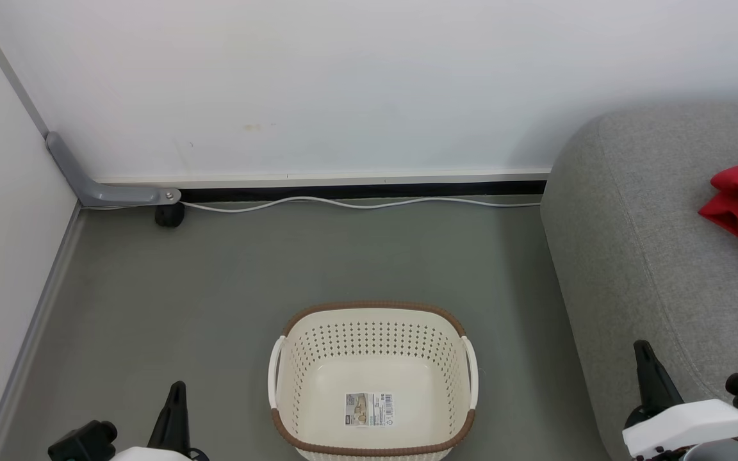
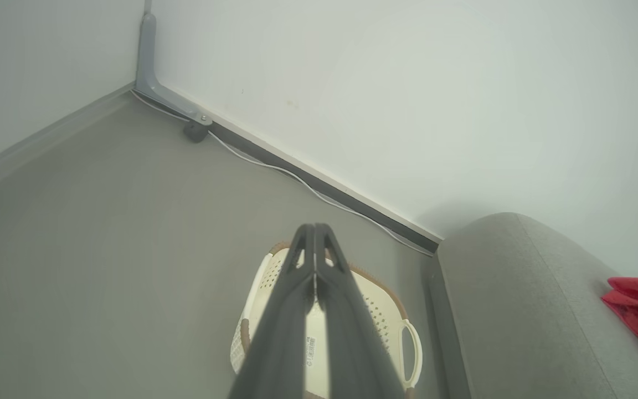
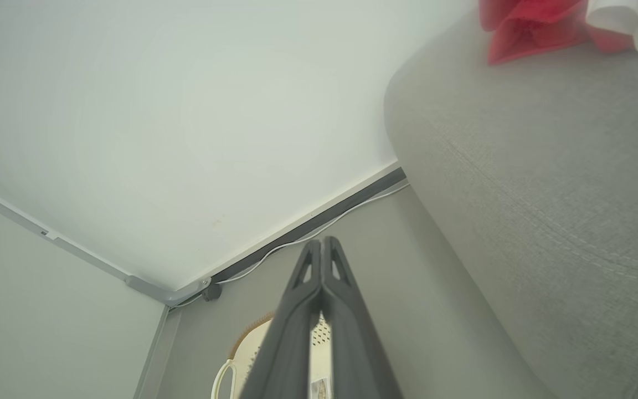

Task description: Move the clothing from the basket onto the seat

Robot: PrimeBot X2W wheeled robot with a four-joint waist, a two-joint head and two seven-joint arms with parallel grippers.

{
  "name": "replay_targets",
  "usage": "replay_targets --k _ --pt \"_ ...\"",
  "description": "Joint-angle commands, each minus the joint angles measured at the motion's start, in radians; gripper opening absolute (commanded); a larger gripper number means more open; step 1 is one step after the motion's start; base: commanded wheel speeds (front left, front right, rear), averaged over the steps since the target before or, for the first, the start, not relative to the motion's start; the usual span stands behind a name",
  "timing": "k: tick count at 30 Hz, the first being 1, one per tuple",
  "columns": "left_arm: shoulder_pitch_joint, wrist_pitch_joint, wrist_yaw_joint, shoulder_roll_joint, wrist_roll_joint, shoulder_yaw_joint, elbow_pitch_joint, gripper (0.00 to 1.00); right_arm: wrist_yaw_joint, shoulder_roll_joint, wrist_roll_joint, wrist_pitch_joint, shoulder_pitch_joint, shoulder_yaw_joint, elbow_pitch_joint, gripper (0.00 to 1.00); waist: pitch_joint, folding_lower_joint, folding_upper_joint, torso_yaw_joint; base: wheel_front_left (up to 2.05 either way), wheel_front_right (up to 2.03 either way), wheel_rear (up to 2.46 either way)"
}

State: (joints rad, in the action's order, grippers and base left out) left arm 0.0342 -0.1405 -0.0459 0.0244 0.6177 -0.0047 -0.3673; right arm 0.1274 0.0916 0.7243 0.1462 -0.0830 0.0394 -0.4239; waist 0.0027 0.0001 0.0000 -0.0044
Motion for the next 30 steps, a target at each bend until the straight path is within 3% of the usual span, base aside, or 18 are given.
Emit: replay_targets --k 1,30 --pt "-0.052 0.002 -0.01 0.013 0.023 0.017 0.031 0.0 0.001 0.008 0.025 -0.008 -0.031 -0.002 0.035 0.0 0.0 -0.0001 0.0 0.0 0.0 0.0 0.0" --pt "-0.083 0.087 -0.035 0.018 0.351 0.052 0.061 0.0 0.002 -0.009 0.315 -0.094 -0.029 -0.054 0.084 0.0 0.0 -0.0001 0.0 0.002 0.0 0.0 0.0"
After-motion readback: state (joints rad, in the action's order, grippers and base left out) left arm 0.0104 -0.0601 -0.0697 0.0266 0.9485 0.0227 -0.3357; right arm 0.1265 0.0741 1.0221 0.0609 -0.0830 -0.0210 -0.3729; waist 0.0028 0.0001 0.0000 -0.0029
